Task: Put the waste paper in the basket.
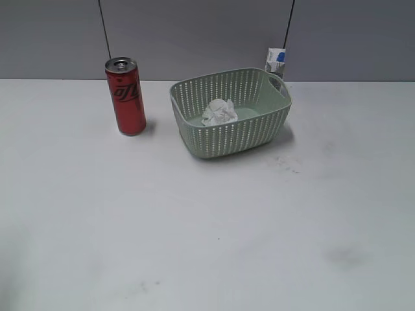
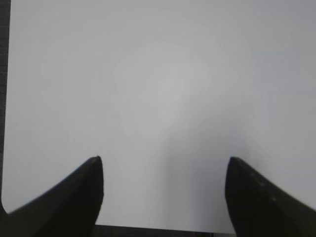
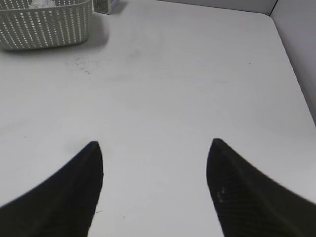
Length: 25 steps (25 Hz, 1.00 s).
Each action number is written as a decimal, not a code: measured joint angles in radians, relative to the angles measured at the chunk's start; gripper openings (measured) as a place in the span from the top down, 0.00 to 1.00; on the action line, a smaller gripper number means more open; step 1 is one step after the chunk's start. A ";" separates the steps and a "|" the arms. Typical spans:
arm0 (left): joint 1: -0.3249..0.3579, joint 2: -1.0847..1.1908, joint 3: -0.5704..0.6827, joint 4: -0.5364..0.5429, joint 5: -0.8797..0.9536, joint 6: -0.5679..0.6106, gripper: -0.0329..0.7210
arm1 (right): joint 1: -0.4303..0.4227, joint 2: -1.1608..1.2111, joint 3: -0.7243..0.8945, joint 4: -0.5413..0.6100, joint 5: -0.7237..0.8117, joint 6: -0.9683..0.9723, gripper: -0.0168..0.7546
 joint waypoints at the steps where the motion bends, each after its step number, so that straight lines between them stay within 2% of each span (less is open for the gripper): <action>1: 0.000 -0.039 0.041 0.000 -0.004 0.000 0.18 | 0.000 0.000 0.000 0.000 0.000 0.000 0.33; 11: 0.000 -0.483 0.311 -0.033 -0.043 -0.001 0.18 | 0.000 0.000 0.000 0.000 0.000 0.001 0.33; 25: 0.000 -0.913 0.328 -0.045 -0.075 -0.001 0.18 | 0.000 0.000 0.000 0.000 0.000 0.000 0.33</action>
